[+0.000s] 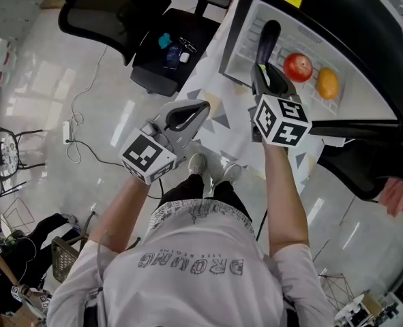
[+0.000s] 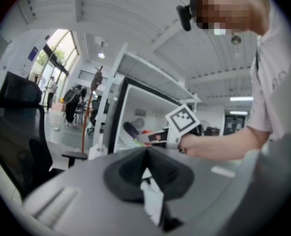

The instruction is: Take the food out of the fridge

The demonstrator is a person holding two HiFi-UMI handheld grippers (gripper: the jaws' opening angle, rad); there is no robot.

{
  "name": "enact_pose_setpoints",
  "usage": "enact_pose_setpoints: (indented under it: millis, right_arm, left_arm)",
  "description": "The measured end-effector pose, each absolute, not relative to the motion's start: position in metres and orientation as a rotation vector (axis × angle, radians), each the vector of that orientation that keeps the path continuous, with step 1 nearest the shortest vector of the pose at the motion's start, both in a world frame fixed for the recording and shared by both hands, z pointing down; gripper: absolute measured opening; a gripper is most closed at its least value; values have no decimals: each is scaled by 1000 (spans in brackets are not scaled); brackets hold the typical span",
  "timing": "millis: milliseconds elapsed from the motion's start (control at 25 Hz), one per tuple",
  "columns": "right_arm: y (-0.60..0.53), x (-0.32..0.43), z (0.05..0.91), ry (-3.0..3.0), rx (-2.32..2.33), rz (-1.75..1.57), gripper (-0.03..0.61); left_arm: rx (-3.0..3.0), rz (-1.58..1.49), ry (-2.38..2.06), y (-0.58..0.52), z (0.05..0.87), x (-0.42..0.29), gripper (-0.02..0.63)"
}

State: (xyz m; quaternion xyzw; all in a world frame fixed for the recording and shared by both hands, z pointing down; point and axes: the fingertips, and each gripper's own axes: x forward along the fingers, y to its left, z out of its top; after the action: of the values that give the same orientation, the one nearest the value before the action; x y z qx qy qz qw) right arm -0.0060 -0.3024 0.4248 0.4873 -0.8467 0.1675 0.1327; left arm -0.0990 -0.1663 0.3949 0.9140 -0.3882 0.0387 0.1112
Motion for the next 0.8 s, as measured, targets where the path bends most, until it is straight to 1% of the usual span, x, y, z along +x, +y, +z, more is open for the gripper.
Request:
enact_pose_setpoints:
  millis: [800]
  right_arm:
    - [-217, 39, 410, -2526, 1330, 469, 106]
  left_arm:
    - [2745, 161, -1028, -151, 390, -49, 4]
